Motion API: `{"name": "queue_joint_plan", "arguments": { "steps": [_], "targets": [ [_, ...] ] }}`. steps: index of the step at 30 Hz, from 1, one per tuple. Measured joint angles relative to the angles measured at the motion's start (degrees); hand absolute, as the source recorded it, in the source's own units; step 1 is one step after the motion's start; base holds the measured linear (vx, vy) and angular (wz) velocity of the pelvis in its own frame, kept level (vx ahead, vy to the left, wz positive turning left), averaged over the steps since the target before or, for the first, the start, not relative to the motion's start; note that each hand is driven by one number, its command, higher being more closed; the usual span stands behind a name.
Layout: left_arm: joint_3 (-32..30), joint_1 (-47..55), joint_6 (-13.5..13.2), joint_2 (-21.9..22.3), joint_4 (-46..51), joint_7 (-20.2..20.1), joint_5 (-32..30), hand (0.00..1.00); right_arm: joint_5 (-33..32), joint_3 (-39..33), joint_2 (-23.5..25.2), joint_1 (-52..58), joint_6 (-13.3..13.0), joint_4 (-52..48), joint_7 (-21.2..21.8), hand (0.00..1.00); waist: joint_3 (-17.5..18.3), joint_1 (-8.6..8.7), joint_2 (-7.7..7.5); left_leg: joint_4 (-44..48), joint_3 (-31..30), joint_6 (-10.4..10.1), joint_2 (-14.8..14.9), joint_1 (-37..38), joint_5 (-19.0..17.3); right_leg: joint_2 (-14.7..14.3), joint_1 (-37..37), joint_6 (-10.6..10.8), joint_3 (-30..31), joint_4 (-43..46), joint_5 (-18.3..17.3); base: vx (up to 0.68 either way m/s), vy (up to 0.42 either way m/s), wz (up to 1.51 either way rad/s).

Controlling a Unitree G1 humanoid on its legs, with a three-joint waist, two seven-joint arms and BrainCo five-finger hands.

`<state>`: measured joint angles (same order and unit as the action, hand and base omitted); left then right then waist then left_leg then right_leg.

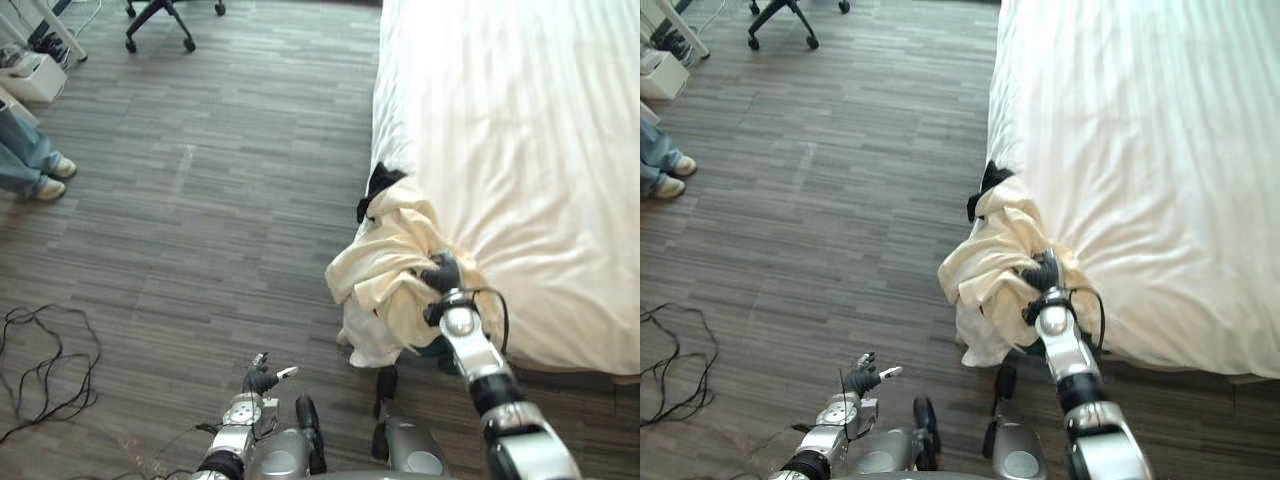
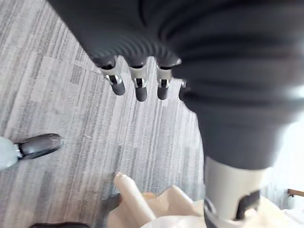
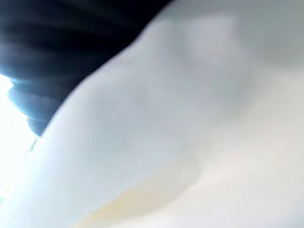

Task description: Tidy the bed and pick cloth on bed and put in laundry

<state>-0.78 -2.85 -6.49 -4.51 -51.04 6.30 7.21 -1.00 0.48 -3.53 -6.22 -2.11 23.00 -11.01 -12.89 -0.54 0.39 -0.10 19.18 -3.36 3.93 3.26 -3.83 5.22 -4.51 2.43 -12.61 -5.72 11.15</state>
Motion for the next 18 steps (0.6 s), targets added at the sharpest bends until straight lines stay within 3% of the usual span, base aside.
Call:
{"name": "queue_joint_plan", "arguments": {
  "steps": [4,9,11,12,13,14,16,18],
  "targets": [
    [-1.76,2.54,1.09,0.12,0.57,-0.10,1.23,0.00,-13.64,-0.05,4.43,7.03,-1.09,-3.75,3.44,1.00,1.16,-0.02,-1.22,-0.01,-0.44,-0.15,-0.26,1.35,-0.11,0.44,1.71,0.04,-0.75,-0.24,0.01,0.01,0.034,0.09],
    [-2.05,6.64,1.25,0.34,1.08,-0.10,2.39,0.00,-21.53,1.07,5.49,9.28,-2.61,-6.89,5.18,1.00,1.46,-0.30,-1.66,-0.02,-0.81,-0.07,-0.48,2.17,-0.15,0.71,2.63,0.14,-0.53,-0.23,-0.04,-0.09,0.012,0.04],
    [-1.99,8.30,1.25,0.40,1.05,-0.10,3.12,0.00,-22.84,2.49,5.41,10.44,-3.56,-9.12,6.30,1.00,1.51,-0.30,-1.75,-0.01,-0.75,0.85,-0.53,2.37,-0.72,0.66,2.80,1.15,0.51,0.04,-0.84,-0.13,-0.015,-0.09],
    [-1.91,8.61,1.25,0.44,1.04,-0.07,3.44,0.00,-23.67,2.80,5.44,10.70,-3.90,-9.40,6.41,1.00,1.55,-0.29,-1.80,0.03,-0.82,0.87,-0.52,1.79,-0.69,0.23,2.73,1.19,2.05,0.06,-0.92,-0.15,-0.015,-0.03],
    [-1.26,9.26,1.20,0.49,1.06,-0.05,3.63,0.00,-24.45,2.86,5.48,12.09,-4.04,-10.95,6.68,1.00,1.94,-0.37,-1.85,0.23,-1.56,0.97,-0.34,1.03,-0.80,-0.26,2.12,3.12,11.00,1.55,-3.44,-0.12,0.020,0.08],
    [-1.18,9.43,1.20,0.45,1.04,-0.04,3.70,0.00,-25.21,2.83,5.44,12.86,-4.21,-11.59,7.10,1.00,1.96,-0.19,-1.89,0.17,-2.17,0.76,-0.28,0.89,-0.93,-0.53,1.96,3.62,15.03,2.79,-5.38,-0.05,0.028,0.24],
    [-1.21,10.12,1.15,0.39,1.09,-0.04,4.47,0.00,-28.26,3.58,5.26,13.93,-4.49,-11.82,7.63,1.00,2.00,-0.21,-1.85,0.17,-3.57,0.20,0.34,0.66,-0.02,-1.09,1.11,2.28,15.72,5.37,-6.70,-0.05,-0.042,0.33],
    [-1.44,10.32,1.13,0.47,1.35,-0.09,4.53,0.00,-30.71,4.36,4.12,14.88,-5.33,-11.85,8.05,1.00,2.43,-0.10,-1.64,0.00,-6.09,-0.63,0.94,-0.06,0.94,-1.25,1.30,2.08,12.66,5.90,-7.63,-0.09,-0.110,0.61]
  ]
}}
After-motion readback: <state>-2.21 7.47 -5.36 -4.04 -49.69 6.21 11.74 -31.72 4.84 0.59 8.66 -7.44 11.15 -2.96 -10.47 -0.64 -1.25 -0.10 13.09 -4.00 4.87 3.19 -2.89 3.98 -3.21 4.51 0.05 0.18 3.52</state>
